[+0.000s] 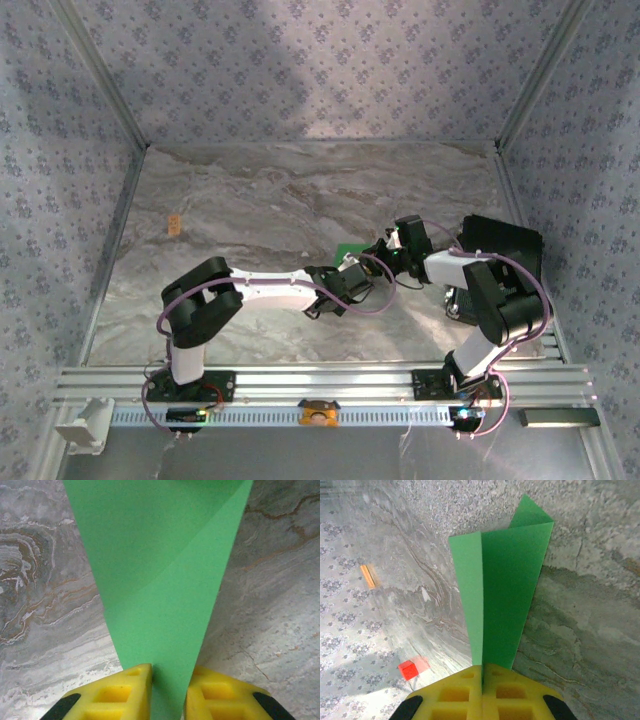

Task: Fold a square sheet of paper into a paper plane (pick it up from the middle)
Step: Fold the wing for the fifth time at the center of the table.

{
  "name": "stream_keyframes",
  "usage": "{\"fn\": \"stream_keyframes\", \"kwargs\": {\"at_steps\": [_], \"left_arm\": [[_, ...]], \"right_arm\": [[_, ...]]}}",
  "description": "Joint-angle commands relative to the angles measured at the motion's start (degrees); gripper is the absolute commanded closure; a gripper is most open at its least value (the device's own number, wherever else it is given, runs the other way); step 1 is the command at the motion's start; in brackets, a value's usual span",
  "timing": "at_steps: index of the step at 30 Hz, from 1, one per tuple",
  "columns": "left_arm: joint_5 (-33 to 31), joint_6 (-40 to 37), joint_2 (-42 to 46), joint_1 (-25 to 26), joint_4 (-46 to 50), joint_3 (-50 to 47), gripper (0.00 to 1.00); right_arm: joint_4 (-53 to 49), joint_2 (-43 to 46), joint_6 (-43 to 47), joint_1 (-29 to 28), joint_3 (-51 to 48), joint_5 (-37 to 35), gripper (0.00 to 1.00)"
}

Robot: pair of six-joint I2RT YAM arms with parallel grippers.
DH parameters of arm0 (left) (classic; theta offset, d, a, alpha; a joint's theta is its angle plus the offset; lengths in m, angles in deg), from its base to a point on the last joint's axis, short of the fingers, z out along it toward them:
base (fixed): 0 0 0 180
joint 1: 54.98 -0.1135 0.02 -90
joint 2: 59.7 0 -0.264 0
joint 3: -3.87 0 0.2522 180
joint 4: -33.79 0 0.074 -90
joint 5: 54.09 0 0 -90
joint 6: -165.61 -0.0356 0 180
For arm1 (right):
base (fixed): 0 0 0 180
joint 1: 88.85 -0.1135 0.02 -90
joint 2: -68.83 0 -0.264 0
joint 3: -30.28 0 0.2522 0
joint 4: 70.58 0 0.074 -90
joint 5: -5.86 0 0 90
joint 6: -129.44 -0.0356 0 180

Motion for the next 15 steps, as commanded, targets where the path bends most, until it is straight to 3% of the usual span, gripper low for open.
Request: {"fn": "stream_keyframes", "kwargs": {"at_steps": [1,15], "left_arm": [[-1.3,0.0,1.6,0.6,-0.6,0.0,0.77],[-1.4,0.4,1.2,0.6,-0.5,0.4,0.82]], "right_arm": [[-1.4,0.9,-0.6,-0.4,1.2,-0.4,0.98],[-1.6,0.7,-0.6,-0.7,1.1,-0.4,0.97]]}}
